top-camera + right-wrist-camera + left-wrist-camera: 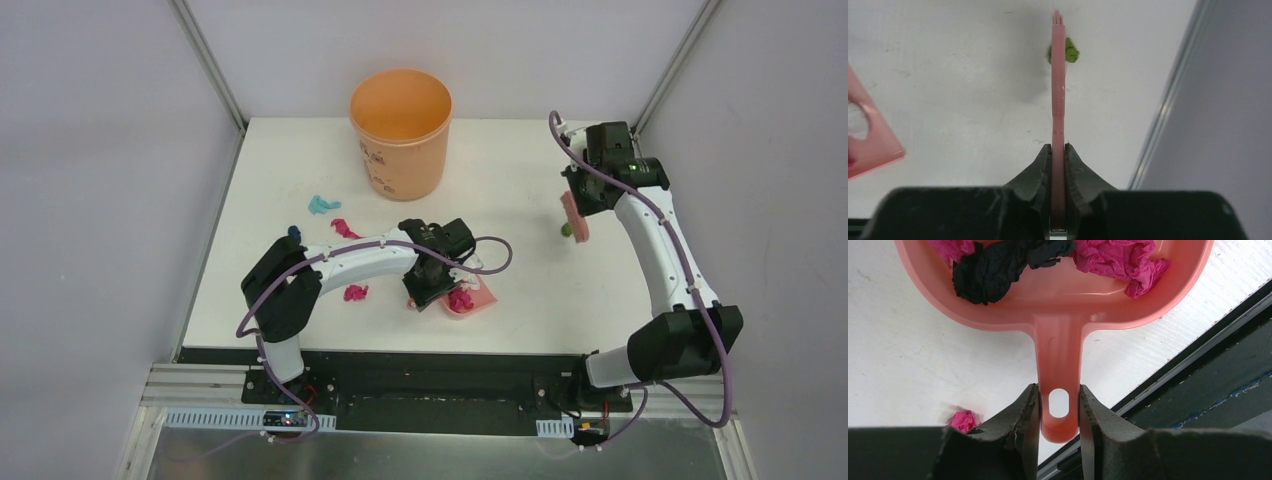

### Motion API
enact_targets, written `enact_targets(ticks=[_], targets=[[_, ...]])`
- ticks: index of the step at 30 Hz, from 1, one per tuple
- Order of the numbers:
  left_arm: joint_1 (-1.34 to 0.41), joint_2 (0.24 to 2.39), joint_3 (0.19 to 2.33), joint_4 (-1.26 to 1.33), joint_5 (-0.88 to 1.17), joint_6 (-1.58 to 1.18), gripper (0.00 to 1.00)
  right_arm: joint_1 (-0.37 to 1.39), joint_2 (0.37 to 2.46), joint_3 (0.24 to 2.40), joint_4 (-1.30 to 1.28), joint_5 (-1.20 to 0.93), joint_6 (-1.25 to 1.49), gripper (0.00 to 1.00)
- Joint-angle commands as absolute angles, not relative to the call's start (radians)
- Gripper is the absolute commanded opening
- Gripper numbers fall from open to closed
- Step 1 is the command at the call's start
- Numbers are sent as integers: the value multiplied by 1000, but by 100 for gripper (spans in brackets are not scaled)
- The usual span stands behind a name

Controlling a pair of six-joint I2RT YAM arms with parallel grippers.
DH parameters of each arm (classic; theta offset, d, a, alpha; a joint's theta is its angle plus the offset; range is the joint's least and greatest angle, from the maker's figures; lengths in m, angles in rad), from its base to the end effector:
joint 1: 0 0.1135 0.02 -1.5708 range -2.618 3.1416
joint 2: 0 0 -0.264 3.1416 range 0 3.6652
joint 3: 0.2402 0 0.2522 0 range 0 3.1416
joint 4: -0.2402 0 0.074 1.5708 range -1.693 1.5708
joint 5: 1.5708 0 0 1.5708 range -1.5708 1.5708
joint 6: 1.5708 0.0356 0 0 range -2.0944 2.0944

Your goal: Sweep away the paper scraps from the table

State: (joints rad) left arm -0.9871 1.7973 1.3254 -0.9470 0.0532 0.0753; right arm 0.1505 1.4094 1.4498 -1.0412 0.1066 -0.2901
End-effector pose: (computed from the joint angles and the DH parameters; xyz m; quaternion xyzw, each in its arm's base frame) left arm 0.1865 -0.2859 0.2046 0.5067 0.8584 -0.0572 0.0564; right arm 0.2764 0.0381 0.3518 -0.1948 0.9384 -0.0706 0.2765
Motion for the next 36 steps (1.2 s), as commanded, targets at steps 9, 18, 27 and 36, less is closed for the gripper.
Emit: enact_targets(ticks=[9,18,27,36], targets=[[-985,1783,1362,-960,77,95,0,55,1591,1537,-873,277,-526,0],[-984,1798,1360,-957,86,96,0,169,1608,1490,-1023,59,-416,0],[-980,1814,1364,-957,80,96,0,283,1509,1531,-1308,-499,-317,0],[-979,1807,1356,-951,77,91,0,117,1459,1540,-1141,-200,-214,0]])
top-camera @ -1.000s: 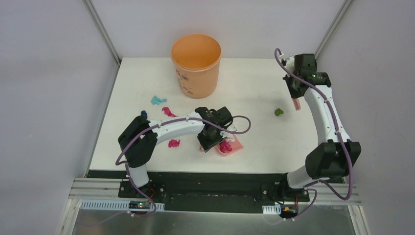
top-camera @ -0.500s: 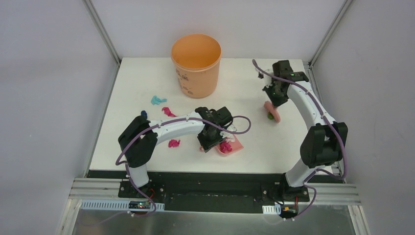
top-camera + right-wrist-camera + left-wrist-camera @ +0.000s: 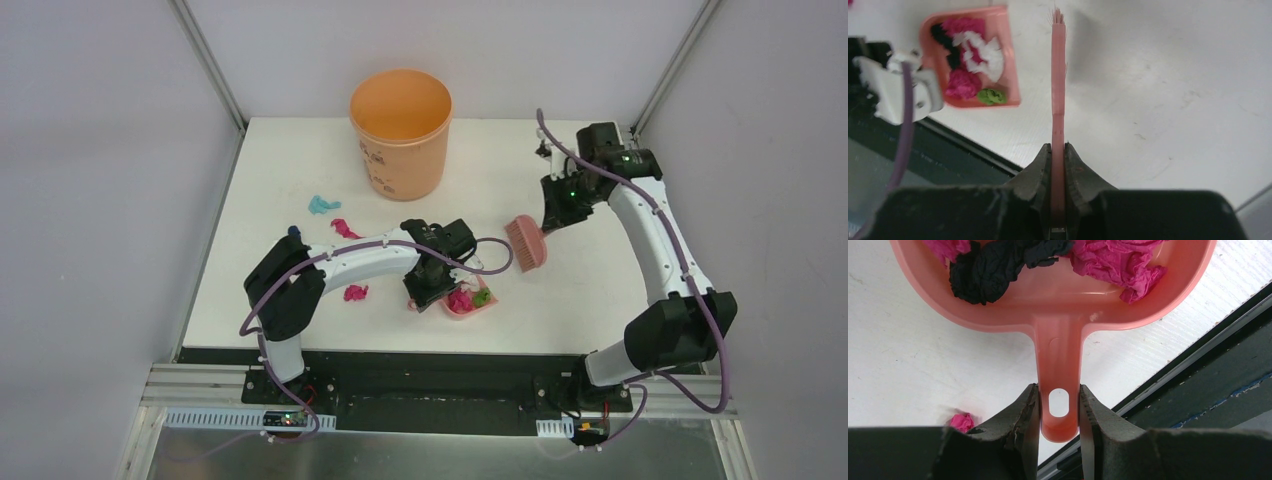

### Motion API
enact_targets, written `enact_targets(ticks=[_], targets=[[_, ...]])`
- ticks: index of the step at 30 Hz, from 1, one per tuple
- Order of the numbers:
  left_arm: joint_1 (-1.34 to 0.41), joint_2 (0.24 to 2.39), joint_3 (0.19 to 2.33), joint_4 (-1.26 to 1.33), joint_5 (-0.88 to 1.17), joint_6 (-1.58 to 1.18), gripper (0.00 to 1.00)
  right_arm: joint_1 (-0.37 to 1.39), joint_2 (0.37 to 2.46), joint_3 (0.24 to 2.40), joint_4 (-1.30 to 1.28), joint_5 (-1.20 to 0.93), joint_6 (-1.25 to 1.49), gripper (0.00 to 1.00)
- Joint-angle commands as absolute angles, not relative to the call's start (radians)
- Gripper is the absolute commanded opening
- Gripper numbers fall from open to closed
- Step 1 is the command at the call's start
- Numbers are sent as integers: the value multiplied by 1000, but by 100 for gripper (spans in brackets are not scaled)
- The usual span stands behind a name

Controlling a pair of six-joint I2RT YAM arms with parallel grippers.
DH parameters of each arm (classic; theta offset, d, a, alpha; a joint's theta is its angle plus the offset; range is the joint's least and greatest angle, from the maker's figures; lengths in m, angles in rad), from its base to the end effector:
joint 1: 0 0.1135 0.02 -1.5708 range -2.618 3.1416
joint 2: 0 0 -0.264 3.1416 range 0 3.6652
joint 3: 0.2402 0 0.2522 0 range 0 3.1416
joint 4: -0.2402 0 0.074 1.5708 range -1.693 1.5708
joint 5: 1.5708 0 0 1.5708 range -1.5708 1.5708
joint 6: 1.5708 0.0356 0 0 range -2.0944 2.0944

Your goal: Sweep away the paper scraps from the table

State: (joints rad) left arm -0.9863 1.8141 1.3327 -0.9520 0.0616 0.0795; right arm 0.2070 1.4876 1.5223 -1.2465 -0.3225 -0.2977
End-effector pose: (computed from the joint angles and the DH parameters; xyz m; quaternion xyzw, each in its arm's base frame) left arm 0.1877 -0.2877 0.2010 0.5084 0.8578 -0.0577 0.0482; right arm 0.2704 0.0683 0.3442 -0.2702 0.9333 0.1498 0.1832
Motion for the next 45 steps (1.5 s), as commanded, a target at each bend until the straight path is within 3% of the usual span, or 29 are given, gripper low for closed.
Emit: enact_targets(ticks=[1,11,20,29,45], targets=[[-979,1801,1354,-948,75,92,0,97,1461,1535,-1128,-201,-199,0],[-980,1751,1312,-897,62,80,0,48,1399,1390,-963,-257,-101,0],[-1001,1572,1264,-845,6,4,0,-86,1355,1185,-801,-555,-7,0],[-1004,1464,1229,-740,-90,32,0,-96,1277,971,-608,-704,23,0],[-1002,1477,1250,-676,-112,3,0,-110,1362,929,-590,-860,-26,0]])
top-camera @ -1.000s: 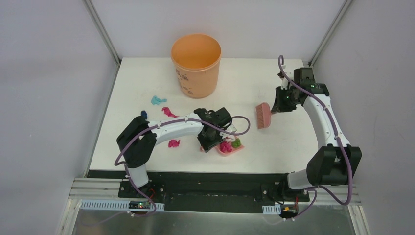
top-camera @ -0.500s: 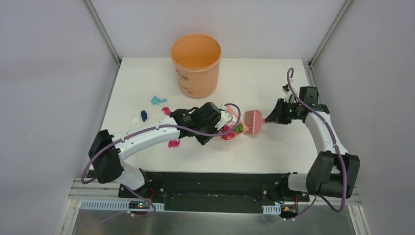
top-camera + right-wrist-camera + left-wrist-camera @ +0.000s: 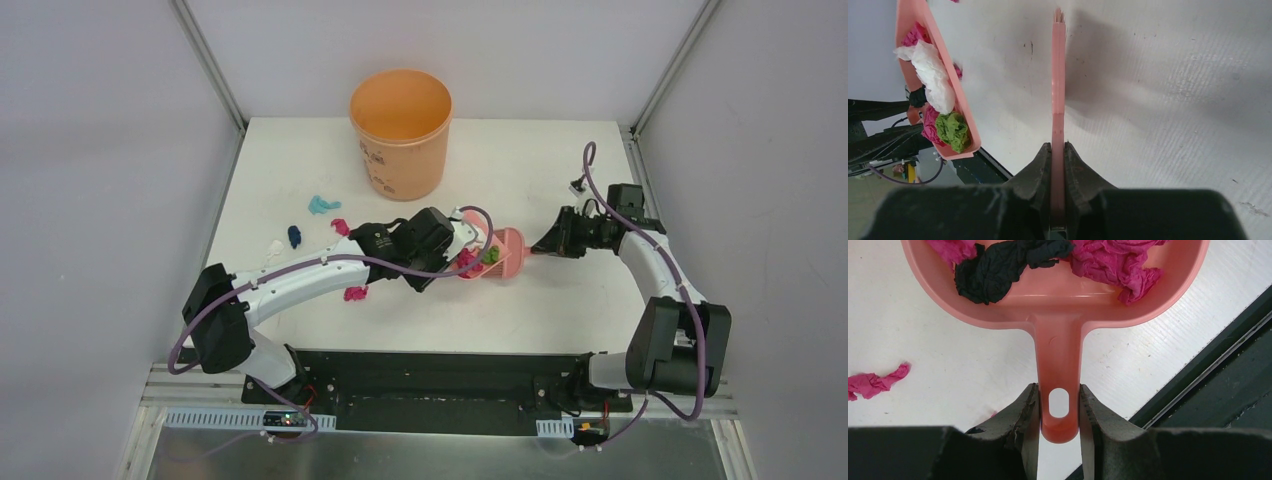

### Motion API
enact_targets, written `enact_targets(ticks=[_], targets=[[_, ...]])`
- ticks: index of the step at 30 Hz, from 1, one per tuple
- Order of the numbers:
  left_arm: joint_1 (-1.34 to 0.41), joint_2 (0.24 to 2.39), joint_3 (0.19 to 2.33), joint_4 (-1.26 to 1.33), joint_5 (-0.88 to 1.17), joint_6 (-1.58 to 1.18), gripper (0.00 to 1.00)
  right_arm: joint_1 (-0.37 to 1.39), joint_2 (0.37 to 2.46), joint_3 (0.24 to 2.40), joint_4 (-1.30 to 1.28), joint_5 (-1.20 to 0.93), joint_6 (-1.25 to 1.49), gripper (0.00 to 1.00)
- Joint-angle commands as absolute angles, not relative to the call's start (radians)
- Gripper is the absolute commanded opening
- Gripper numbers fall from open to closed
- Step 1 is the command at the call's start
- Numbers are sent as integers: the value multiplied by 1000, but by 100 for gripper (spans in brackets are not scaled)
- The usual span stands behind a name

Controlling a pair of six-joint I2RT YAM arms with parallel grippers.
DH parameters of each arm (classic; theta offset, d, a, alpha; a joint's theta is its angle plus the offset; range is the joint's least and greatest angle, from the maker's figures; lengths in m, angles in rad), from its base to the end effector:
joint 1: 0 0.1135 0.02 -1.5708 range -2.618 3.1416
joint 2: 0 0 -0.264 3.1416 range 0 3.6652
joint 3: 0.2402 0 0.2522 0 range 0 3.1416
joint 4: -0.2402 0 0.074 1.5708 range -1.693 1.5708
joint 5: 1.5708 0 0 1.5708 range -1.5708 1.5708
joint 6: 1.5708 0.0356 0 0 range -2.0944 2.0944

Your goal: Sweep away the paper scraps from the table

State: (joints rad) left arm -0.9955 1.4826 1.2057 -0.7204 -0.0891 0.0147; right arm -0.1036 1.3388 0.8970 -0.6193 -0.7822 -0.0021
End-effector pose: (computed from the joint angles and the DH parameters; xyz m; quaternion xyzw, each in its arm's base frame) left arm 0.1703 -0.2568 0.2753 0.4527 0.8447 -0.0954 0.2694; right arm 0.2560 -0.0014 0.2333 -0.0506 0.8984 0.3561 0.2522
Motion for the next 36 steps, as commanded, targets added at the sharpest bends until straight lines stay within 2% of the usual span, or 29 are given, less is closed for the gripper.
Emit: enact_targets(ticks=[1,27,36], targets=[[-1003,1480,1263,-685,-116,3,0,-109,1364,933,-594,-863,-30,0],[-990,1676,1794,-828,-210,89,0,-107,1312,948,-655,-802,-113,0],[-912,1731,1949,-847,-118,10,0,-106,1279,948,-666,-754,-149,0]])
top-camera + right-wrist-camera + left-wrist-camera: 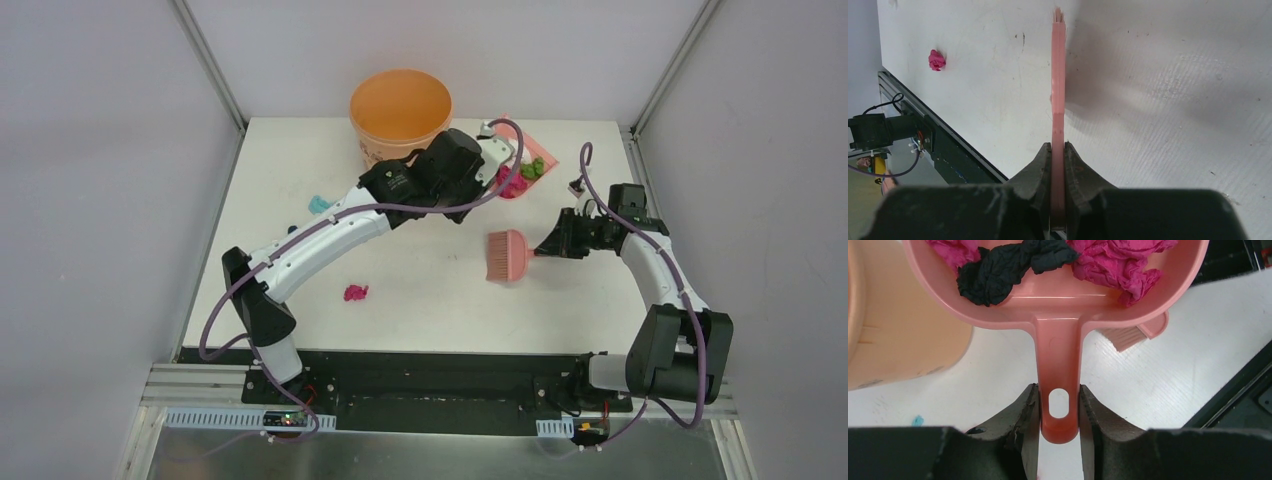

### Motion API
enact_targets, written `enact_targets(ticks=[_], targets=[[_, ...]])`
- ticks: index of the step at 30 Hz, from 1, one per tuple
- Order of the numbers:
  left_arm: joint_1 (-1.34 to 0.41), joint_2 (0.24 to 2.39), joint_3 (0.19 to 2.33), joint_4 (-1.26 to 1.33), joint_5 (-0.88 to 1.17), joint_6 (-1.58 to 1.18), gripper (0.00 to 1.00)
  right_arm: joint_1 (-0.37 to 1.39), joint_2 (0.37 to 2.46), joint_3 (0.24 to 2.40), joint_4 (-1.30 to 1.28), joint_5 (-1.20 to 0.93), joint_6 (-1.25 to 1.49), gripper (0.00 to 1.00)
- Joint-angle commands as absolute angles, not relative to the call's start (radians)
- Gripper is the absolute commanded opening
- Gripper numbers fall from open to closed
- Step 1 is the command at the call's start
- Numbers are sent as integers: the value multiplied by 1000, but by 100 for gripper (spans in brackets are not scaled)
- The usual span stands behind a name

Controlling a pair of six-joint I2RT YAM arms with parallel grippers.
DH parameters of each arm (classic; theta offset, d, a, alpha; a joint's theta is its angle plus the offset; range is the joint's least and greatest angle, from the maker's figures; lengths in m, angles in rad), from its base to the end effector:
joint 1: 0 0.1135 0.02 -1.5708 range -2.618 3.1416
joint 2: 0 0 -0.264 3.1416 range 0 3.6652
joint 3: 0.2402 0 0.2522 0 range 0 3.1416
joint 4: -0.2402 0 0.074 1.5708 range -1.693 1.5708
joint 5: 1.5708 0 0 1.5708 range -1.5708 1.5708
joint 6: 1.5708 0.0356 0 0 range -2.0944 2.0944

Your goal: Sweep away the paper scraps from the table

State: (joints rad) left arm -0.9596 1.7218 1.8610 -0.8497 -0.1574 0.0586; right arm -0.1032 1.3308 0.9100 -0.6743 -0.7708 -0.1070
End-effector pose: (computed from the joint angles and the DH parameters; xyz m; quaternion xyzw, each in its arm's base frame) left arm 0.2208 -0.3053 0.3967 0.4130 0.8072 -0.1167 0.4054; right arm 0.2522 -0.0012 0.2361 -0.0903 0.9004 0.3404 0.2555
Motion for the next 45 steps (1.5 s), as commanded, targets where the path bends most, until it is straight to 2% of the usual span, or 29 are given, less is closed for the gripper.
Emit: enact_targets(ticks=[1,13,28,40,45], targets=[[-898,1734,1965,-850,-106,4,0,-106,1276,948,-666,-752,-150,0],[-773,1785,2089,-859,-4,-98,0,-106,1287,955,-681,-748,-158,0],[-619,1802,2131,-821,217,-279,0,-106,1302,958,-682,-744,-158,0],[-457,1789,2014,-574,470,-581,0,-104,1302,957,-684,-747,-158,0],[-378,1775,1876,-335,623,-819,0,-104,1302,957,-689,-749,-160,0]])
